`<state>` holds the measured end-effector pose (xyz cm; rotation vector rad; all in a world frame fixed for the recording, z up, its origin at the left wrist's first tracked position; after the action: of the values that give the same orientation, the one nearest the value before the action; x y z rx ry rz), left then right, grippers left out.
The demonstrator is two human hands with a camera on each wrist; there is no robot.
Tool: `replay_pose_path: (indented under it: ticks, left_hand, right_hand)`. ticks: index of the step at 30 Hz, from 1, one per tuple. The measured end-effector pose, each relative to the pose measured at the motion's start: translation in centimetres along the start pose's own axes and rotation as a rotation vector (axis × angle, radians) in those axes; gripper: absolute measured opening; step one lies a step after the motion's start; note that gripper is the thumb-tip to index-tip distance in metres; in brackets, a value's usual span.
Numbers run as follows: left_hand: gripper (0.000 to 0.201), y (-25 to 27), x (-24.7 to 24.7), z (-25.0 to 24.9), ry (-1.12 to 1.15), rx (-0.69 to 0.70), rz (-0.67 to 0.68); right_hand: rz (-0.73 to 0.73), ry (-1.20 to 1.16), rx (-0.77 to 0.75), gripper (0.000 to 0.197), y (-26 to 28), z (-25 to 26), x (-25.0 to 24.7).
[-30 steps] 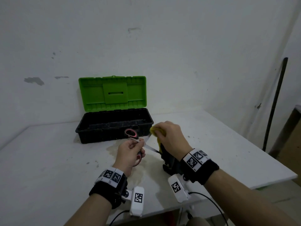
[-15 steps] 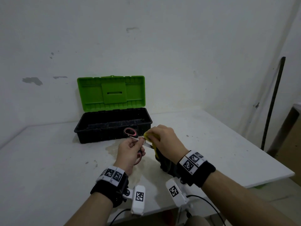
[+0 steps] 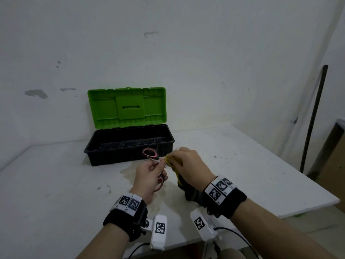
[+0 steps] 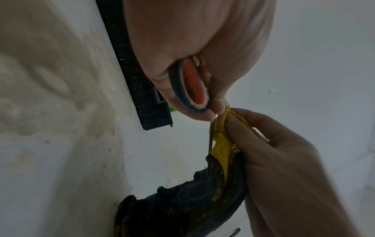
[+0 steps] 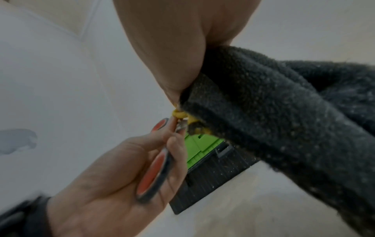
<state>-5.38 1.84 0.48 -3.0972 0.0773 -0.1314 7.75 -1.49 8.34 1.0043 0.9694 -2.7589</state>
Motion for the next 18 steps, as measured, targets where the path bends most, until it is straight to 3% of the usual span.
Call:
replay_pose_path:
  ticks: [6, 12, 18]
  left_hand:
    - [0.011, -0.1, -0.4, 0.8, -0.029, -0.012, -0.020]
    - [0.011, -0.2, -0.2, 0.3, -0.053, 0.024, -0.009]
    - [0.015, -0.1, -0.7, 0.7, -0.071, 0.011, -0.031]
  right_hand:
    - [-0.181, 0.083, 0.125, 0.014, -1.9, -3.2, -3.3]
    - [0.010, -0.003, 0.018, 0.016, -0.4, -1.0, 0.4]
    - [-0.156, 0.087, 0.146, 0.016, -1.8, -3.6, -2.6]
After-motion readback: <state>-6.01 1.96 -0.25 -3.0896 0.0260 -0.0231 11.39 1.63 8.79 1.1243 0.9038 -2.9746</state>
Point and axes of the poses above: each hand's wrist, its own y-axis away from the middle knuckle, its own x-axis out of the palm, z = x × y, the point moved 7 cm from there along -y, towards the middle knuckle, and after that the axes turned 15 degrees about -y, right-handed, at the moved point
